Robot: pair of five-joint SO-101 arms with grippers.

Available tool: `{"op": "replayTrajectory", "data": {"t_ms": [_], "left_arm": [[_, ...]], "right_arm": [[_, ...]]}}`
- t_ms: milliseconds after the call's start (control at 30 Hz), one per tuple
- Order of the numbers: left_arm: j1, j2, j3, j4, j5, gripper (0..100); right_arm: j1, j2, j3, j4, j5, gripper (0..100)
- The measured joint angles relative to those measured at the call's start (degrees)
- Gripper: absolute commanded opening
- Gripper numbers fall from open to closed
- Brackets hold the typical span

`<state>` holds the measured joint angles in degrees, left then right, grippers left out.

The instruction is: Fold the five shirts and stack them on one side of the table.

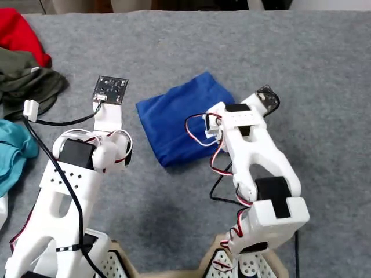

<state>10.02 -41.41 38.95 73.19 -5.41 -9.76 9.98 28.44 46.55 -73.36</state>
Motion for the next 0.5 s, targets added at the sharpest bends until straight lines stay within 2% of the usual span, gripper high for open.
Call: {"op": "replayTrajectory", "data": {"t_ms": [133,333,500], "left_arm": [[0.0,0.0,0.0,0.0,0.0,2],[0.0,0.0,0.0,0.0,0.0,2],[0.0,0.0,0.0,0.0,0.0,2]], "right_arm": [[0.0,0.2,0.0,0.0,0.0,27.3],[2.7,0.2,0.3,0.4,-0.2,2.7],[5.9,1.0,0.7,1.1,1.1,3.0]]}}
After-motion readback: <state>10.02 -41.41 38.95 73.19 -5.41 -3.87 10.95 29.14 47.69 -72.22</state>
